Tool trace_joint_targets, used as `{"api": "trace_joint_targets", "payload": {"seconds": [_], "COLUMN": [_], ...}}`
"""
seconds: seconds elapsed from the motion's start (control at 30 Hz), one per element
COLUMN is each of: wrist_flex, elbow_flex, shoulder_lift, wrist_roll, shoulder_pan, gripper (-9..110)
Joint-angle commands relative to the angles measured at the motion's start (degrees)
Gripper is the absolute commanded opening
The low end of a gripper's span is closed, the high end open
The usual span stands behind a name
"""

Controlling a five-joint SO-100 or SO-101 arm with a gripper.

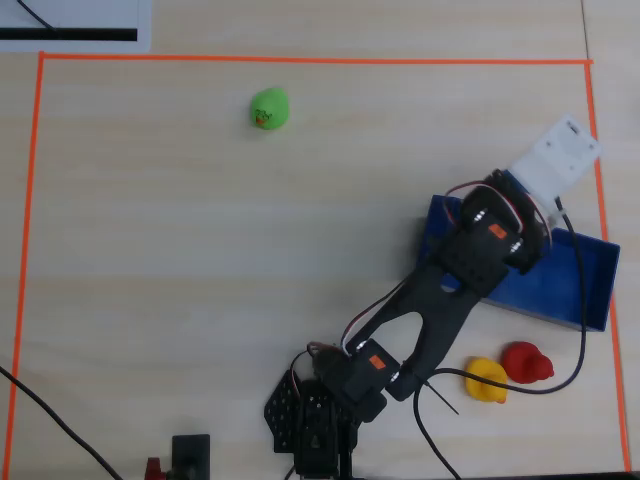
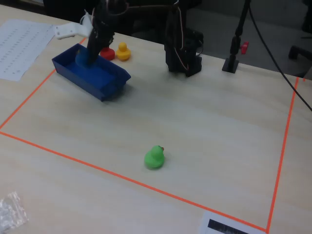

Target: Grasp blue duck and put it into box.

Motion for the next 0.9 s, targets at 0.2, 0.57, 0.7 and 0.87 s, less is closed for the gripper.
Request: {"api": "trace_joint_targets", "payload": {"seconds": [0.2,0.57,0.7,0.87], "wrist_flex": [-9.3,-16.3,-16.7,-15.9], "elbow_flex": [5.6,13.0,13.0,13.0], "shoulder_lift": [-5.1,-7.6,-7.6,-7.6], "wrist_roll": [-7.9,-14.5,-15.3,-16.4], "shoulder_pan": [13.3,12.8,12.8,13.2], "gripper": [0,12,18,27]}}
